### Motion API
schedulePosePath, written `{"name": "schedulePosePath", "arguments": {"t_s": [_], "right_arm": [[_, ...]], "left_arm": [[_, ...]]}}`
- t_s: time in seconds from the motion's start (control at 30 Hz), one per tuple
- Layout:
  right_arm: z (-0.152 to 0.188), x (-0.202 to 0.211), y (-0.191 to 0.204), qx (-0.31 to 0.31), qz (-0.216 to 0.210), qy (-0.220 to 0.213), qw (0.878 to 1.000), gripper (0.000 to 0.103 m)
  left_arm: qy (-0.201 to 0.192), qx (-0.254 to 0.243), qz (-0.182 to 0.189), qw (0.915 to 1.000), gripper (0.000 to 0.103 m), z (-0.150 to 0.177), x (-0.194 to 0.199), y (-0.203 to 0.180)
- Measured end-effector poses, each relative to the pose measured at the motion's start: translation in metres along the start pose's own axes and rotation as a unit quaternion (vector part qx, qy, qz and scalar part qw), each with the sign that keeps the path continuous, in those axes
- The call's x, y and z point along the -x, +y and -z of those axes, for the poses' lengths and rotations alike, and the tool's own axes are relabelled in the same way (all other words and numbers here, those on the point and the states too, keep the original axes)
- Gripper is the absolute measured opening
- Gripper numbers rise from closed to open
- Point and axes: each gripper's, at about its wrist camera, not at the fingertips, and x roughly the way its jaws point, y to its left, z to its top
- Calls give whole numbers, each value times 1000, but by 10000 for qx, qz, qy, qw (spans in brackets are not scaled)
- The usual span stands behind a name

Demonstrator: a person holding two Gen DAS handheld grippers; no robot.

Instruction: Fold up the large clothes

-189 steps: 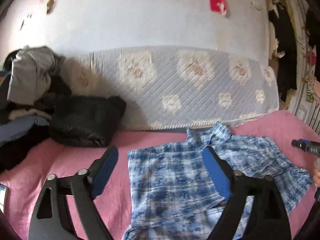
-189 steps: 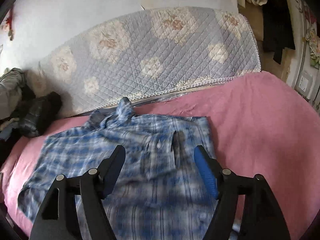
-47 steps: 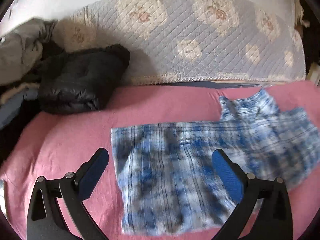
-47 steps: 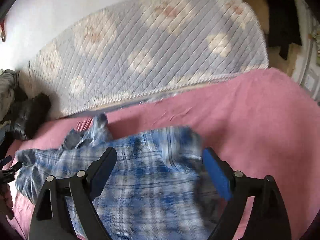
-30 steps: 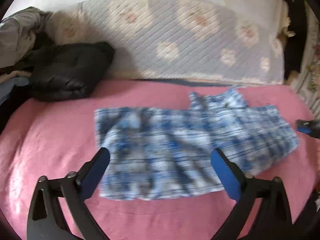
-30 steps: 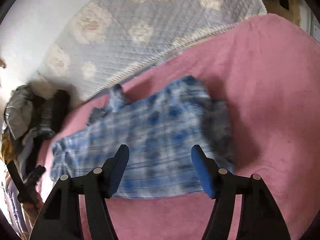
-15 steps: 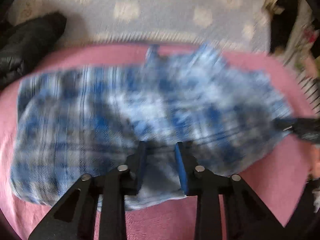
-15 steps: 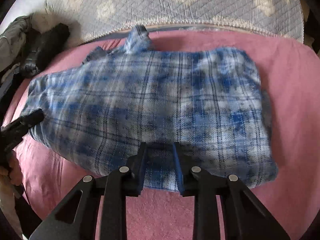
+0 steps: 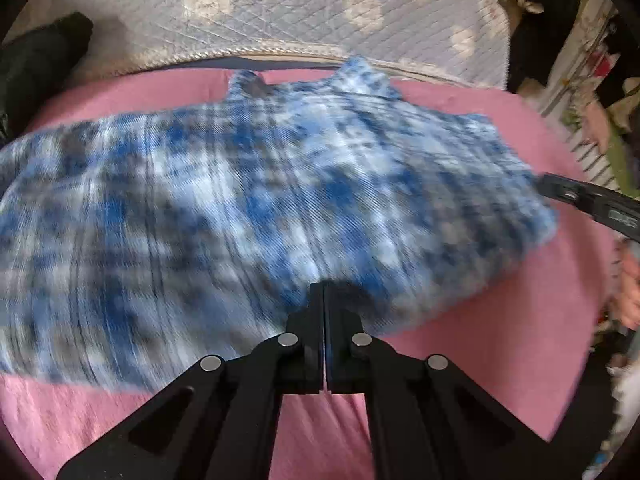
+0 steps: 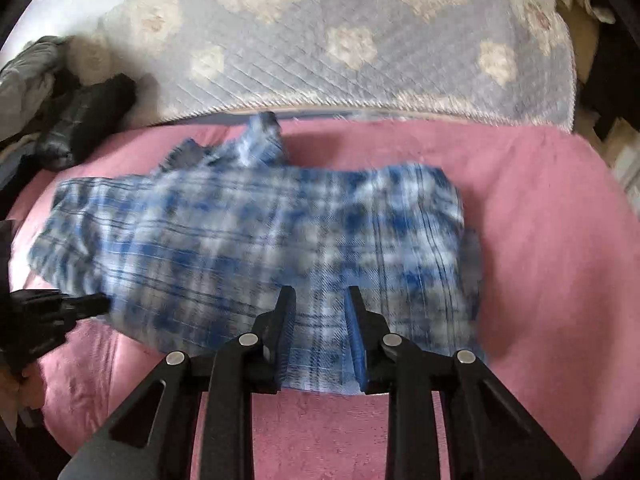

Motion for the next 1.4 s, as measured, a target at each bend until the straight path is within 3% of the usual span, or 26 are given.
{"name": "schedulePosePath", "arguments": {"t_s": [0.17,0.27,0.43,0.57,0.7,0.83,0.93,1.1,1.2,1.33,1.4], "right_arm": [[13,-43,-21,-437,85,786,9959,27],[13,-47,-31,-527,-80,789,9955,27],[12,-51,-35,-515,-182,833,9950,27],[11,-50,-36,-460,-195,826,9953,27],[10,-52,-32,-378,-132,830,9957,27],[14,-47,-33,-615,-59,710,9956,27],[19,-37,-36,-893,-3,556,9945,27],[21,-7,-42,-1071,93,65,9942,28],[23,14,-45,-1099,-207,-262,9934,28],[17,25,-31,-766,-749,-282,9939,28],[11,21,-11,-409,-1045,-117,9936,27]], "left_arm": [[-171,471,-295,9983,0,-43,-18,26],[-89,174,-1132,9934,0,-81,-40,36],[14,555,-954,9939,0,-112,-62,51],[82,265,-831,9962,0,-79,-43,35],[-140,377,-834,9957,0,-33,-12,12],[-36,536,-353,9979,0,9,-1,3],[-42,274,-482,9985,0,17,4,-5],[-74,341,-447,9984,0,26,10,-6],[-76,276,-510,9983,0,25,8,-9],[-17,328,-332,9989,0,21,2,-6],[-114,95,-250,9996,0,25,-2,-5]]}}
